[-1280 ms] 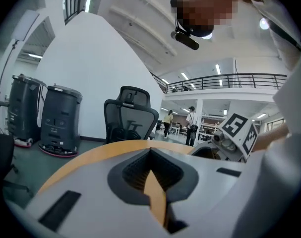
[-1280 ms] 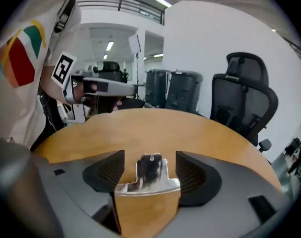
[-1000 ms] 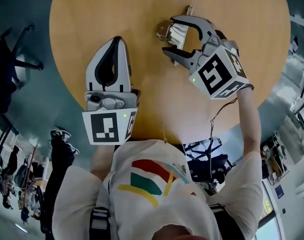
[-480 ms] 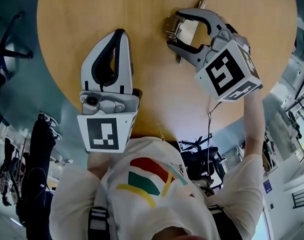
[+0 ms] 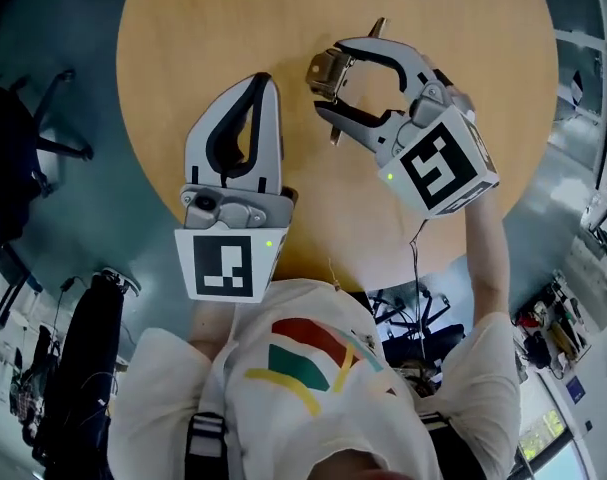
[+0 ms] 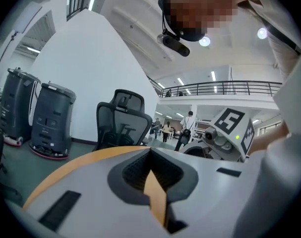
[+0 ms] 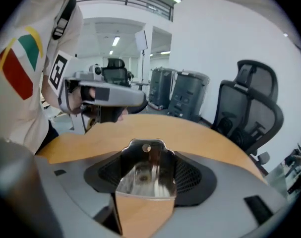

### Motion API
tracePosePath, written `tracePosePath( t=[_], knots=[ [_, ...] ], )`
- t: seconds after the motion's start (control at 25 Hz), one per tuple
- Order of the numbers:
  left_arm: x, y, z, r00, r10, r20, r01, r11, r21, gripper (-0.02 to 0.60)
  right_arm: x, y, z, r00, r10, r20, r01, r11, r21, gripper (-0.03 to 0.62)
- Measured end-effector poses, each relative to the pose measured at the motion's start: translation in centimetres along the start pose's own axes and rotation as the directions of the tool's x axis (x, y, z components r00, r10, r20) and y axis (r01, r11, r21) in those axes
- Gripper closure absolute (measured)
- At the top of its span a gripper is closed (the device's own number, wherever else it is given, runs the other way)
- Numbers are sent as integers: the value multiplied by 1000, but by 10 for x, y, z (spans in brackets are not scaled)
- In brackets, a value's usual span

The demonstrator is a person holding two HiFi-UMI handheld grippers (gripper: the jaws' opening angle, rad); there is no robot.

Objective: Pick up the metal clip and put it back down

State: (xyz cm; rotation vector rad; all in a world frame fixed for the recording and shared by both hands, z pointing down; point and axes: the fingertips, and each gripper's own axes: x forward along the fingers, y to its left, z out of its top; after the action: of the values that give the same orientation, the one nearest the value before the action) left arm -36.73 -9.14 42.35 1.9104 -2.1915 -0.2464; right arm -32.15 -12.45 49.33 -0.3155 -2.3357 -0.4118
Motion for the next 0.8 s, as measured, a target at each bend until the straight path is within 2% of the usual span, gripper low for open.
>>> tracePosePath(
  t=[0.12, 0.16, 0.2, 0.24, 0.32, 0.36, 0.4, 0.52, 0.6, 0.68, 0.76, 0.8],
  knots=[
    [-10, -12, 35, 1000, -19, 23, 19, 999, 26, 538, -41, 3, 37, 988, -142, 56, 140, 990, 27, 293],
    [-15, -19, 50, 999, -21, 26, 20, 999, 43, 538, -60, 5, 48, 976, -199, 91, 194, 979, 62, 293],
    [-18, -28, 66, 999, -28, 30, 26, 997, 70, 538, -84, 5, 62, 951, -270, 149, 255, 960, 116, 293],
    [-19, -40, 83, 999, -39, 37, 35, 995, 99, 538, -112, 1, 78, 902, -361, 236, 318, 927, 199, 293],
    [-21, -70, 115, 996, -68, 59, 59, 988, 143, 538, -174, -5, 106, 746, -540, 389, 398, 831, 389, 293],
    [-25, -89, 128, 993, -91, 74, 79, 984, 158, 538, -203, -1, 111, 686, -598, 415, 423, 791, 442, 293],
    [-32, -108, 139, 988, -121, 92, 104, 980, 168, 538, -229, 6, 112, 642, -640, 423, 449, 761, 469, 293],
    [-58, -152, 157, 972, -191, 136, 166, 970, 177, 538, -284, 35, 111, 554, -721, 416, 518, 690, 506, 293],
    [-72, -178, 164, 965, -220, 143, 193, 964, 183, 537, -315, 52, 111, 506, -759, 410, 541, 649, 535, 293],
    [-80, -214, 173, 956, -258, 143, 230, 956, 184, 537, -355, 70, 108, 444, -794, 415, 560, 608, 563, 293],
    [-83, -249, 180, 946, -292, 139, 264, 946, 189, 537, -393, 86, 103, 385, -819, 426, 578, 574, 580, 293],
    [-84, -264, 182, 942, -305, 138, 276, 941, 196, 537, -408, 94, 99, 364, -826, 430, 586, 562, 583, 293]
  ],
)
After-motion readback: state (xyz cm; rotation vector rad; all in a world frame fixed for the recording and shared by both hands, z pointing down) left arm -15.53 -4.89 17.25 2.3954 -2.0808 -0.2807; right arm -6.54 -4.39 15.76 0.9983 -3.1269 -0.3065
